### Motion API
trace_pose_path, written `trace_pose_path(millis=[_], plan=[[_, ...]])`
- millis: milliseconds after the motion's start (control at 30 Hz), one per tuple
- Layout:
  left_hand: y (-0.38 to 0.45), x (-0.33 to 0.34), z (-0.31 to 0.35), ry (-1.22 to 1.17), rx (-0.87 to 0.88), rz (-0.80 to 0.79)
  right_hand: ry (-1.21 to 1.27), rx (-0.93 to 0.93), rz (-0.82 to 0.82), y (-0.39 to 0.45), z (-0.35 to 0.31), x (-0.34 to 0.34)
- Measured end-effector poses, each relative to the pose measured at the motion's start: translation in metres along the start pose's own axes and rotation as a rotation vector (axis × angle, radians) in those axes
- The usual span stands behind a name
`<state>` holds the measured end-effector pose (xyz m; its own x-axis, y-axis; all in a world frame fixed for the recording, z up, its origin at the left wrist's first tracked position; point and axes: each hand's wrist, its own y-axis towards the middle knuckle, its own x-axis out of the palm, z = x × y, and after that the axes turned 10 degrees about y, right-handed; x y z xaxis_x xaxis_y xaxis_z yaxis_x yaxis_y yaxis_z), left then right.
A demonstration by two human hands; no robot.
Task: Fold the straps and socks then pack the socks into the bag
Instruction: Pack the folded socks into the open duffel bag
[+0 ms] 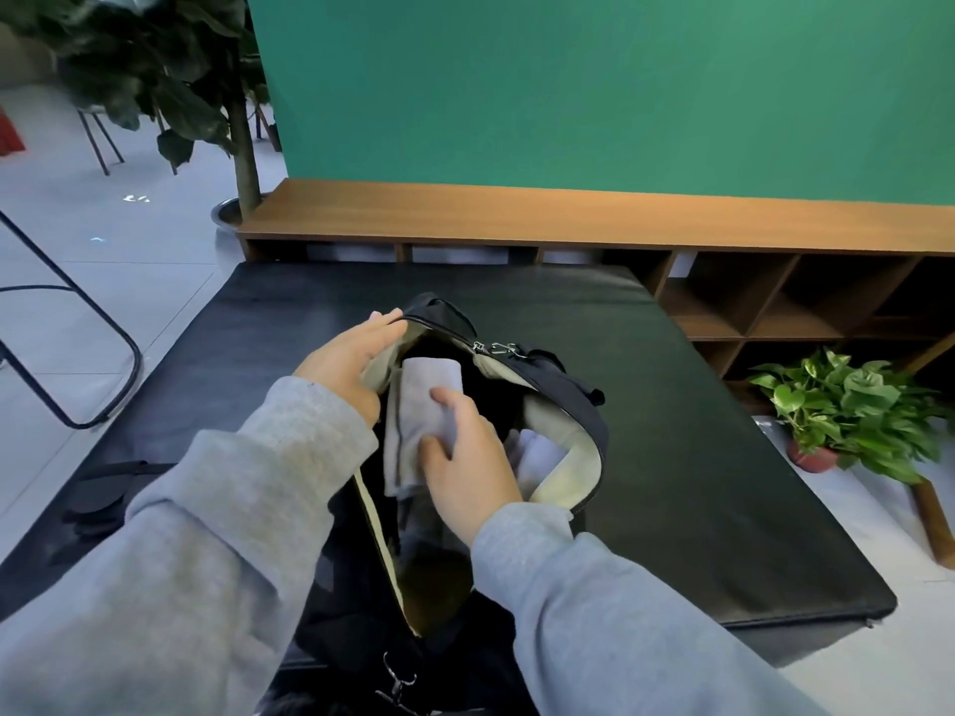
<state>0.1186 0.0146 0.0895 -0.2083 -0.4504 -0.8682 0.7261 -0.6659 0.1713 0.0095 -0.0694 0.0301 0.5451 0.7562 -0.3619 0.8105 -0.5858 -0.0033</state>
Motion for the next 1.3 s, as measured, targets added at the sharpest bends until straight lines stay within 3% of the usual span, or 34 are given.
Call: trace_pose_path(millis=[233, 533, 733, 900, 1033, 1133, 1300], plan=[[-0.003, -0.004, 0.015, -0.116, 0.018, 0.019, 0.1, 0.142, 0.141, 0.042, 0.011, 0.019], [-0.006, -0.003, 0.014, -0.155, 0.093, 0.028, 0.229, 0.111, 0.327, 0.078, 0.014, 0.031], [-0.003, -0.007, 0.006, -0.091, 0.098, -0.034, -0.257, 0.214, 0.035, 0.086, 0.013, 0.025], [-0.007, 0.001, 0.003, -0.069, 0.099, -0.029, -0.303, -0.023, 0.048, 0.044, -0.003, 0.006], [-0.015, 0.007, -0.001, -0.064, 0.106, 0.01, -0.317, -0.372, 0.302, 0.015, -0.005, -0.034], [-0.027, 0.011, -0.007, -0.097, 0.19, 0.102, -0.493, -0.372, 0.501, 0.019, 0.01, -0.064], [-0.049, 0.018, -0.033, -0.038, 0.168, 0.115, -0.618, -0.069, 0.095, 0.03, 0.03, -0.105]])
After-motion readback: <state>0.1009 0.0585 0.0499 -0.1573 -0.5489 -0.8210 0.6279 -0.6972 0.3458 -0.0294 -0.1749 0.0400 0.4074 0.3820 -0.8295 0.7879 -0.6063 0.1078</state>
